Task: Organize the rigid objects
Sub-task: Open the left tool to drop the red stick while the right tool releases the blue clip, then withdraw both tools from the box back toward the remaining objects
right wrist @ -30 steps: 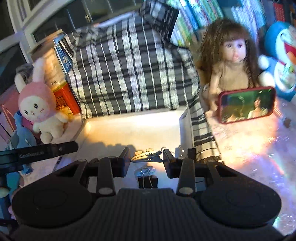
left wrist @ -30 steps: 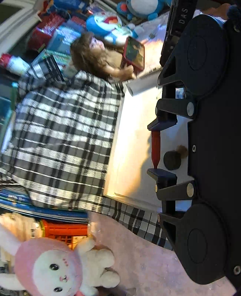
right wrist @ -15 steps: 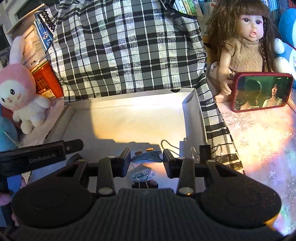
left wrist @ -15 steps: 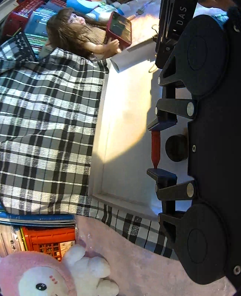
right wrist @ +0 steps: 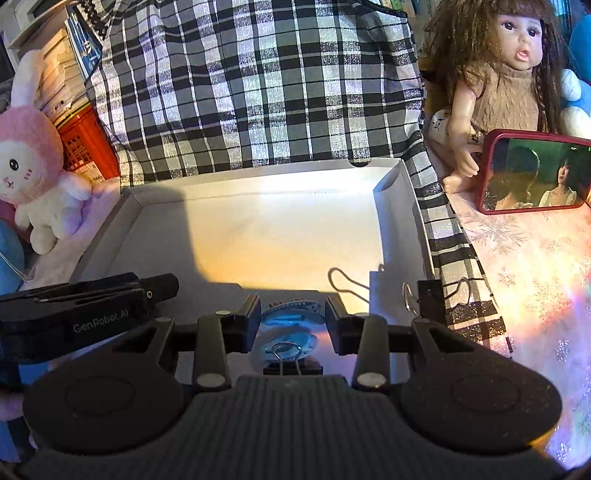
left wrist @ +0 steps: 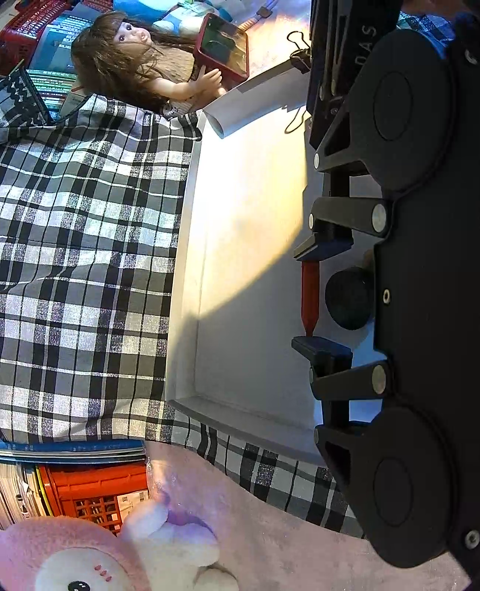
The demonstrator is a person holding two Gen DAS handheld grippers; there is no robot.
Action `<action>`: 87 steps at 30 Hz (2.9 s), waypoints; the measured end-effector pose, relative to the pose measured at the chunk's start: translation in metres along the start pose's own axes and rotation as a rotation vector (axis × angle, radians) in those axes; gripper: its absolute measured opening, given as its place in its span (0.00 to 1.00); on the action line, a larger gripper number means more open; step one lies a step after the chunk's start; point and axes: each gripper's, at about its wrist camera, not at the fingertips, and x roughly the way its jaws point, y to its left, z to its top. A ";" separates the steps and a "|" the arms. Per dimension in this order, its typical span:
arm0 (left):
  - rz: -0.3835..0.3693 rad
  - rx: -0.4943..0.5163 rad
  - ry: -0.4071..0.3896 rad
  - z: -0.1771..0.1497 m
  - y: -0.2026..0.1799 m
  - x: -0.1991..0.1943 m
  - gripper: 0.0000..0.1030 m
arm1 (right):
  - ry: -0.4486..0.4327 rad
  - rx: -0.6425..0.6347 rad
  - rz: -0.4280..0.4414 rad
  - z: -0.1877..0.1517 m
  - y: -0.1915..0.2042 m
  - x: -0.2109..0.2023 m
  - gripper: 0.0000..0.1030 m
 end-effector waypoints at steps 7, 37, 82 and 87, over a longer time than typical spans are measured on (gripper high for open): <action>0.002 0.018 -0.017 -0.003 -0.001 0.000 0.42 | -0.005 -0.016 -0.010 -0.001 0.000 0.002 0.42; 0.009 0.019 -0.087 -0.016 0.001 -0.029 0.74 | -0.123 -0.085 -0.031 -0.012 0.006 -0.026 0.67; -0.021 0.093 -0.324 -0.189 -0.020 -0.175 0.84 | -0.387 -0.194 0.006 -0.162 -0.009 -0.148 0.94; -0.015 0.108 -0.331 -0.203 -0.022 -0.180 0.84 | -0.398 -0.205 -0.005 -0.178 -0.011 -0.151 0.96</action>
